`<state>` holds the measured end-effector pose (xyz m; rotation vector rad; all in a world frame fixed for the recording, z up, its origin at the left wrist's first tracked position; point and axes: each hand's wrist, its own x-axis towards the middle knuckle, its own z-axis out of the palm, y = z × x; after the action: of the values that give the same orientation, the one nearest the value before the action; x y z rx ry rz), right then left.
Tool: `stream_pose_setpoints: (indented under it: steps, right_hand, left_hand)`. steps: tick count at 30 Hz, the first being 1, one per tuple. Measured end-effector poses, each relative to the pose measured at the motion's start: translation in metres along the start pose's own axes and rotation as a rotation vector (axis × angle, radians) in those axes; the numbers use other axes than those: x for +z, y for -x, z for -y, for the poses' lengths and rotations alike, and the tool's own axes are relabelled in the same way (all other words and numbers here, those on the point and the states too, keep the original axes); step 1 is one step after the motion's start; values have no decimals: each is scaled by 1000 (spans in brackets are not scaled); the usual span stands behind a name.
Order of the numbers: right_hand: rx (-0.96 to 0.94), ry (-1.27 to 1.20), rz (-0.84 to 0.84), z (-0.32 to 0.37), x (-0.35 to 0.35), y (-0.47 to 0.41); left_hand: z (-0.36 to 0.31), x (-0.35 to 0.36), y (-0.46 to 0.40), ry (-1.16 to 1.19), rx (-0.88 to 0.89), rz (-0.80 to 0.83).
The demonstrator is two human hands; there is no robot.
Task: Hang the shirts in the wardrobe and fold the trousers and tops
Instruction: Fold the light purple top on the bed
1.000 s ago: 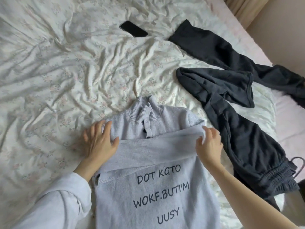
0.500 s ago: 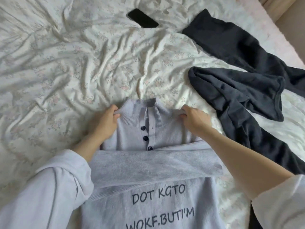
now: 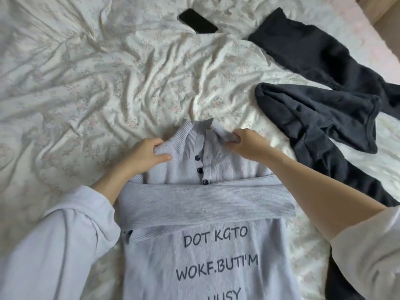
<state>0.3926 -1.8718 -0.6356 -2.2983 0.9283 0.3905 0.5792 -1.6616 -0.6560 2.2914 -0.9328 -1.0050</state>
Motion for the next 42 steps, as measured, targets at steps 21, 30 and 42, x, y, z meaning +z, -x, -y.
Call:
stream_pose_setpoints:
  steps: [21,30,42]
  right_hand:
    - [-558,394,-84,-72,124,298]
    - [-676,463,-141,-116,193,380]
    - [-285,358,-146,-90,211,381]
  left_hand:
    - [39,105,291,-439,404,81]
    - [73,182,375,-579,580,-71]
    - [51,188,368,-701,263,-273]
